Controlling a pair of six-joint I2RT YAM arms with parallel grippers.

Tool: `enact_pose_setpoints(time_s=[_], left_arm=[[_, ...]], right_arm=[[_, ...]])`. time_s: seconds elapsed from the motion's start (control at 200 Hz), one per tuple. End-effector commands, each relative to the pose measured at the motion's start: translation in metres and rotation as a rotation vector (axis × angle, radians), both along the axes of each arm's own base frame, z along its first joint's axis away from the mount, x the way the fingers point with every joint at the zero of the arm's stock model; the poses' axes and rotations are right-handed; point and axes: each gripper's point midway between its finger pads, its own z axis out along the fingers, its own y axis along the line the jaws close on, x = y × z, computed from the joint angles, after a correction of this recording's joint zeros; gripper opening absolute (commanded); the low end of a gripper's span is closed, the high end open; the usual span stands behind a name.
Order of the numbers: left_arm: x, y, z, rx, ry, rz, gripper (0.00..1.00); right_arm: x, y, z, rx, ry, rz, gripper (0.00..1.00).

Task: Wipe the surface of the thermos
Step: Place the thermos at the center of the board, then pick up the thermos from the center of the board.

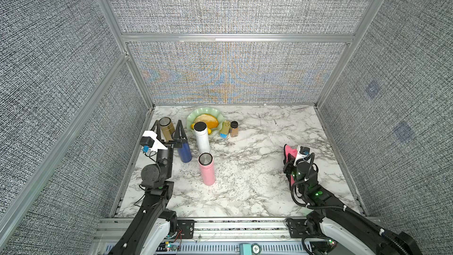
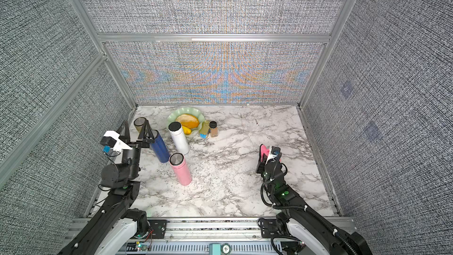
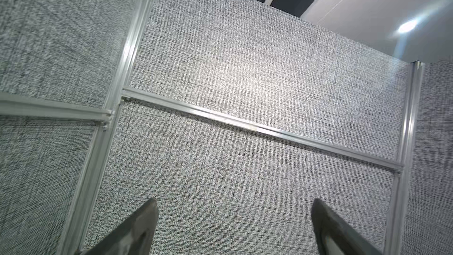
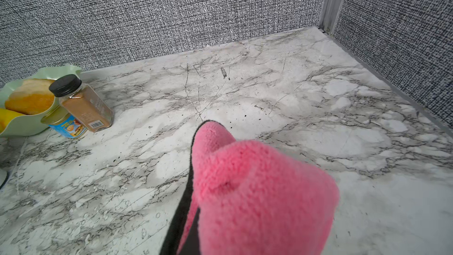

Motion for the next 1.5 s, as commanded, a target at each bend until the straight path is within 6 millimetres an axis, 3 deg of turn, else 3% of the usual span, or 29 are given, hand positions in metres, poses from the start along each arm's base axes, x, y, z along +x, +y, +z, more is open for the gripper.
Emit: enact_pose_setpoints(time_s=[0.0,0.085,0.165,0.225,0.51,0.81,1.421,1.496], left_arm=[[0.007,-0.026,-0.061,0.104,0.268,-0.133,0.99],[-0.009,-0.054,-0.06,0.101,0.262,-0.327,0.99],[-0.019,-0.075,-0.07,0.095,0.309,-0.471,0.89],[-0.026,-0.082,-0.084,0.091,0.336,-0.524,0.86],[-0.066,-0.103,-0.122,0.202,0.232,-0.65,0.87],[-0.061,-0.112,-0.152,0.277,0.24,-0.616,0.9],[-0.049,-0.136,-0.173,0.371,0.252,-0.586,0.9],[-0.046,-0.134,-0.173,0.356,0.255,-0.565,0.86]], right_arm=[[0.002,0.001,0.007,0.021,-0.019,-0.004,0.0],[0.003,0.001,0.007,0.019,-0.019,-0.006,0.0],[0.004,0.001,0.006,0.018,-0.012,-0.007,0.0],[0.004,0.002,0.006,0.018,-0.009,-0.004,0.0],[0.007,0.004,0.004,0.011,0.004,0.001,0.0],[0.007,0.004,0.002,0.009,0.015,-0.001,0.0],[0.007,0.004,0.004,0.013,0.007,-0.002,0.0],[0.007,0.003,0.003,0.014,0.008,-0.002,0.0]])
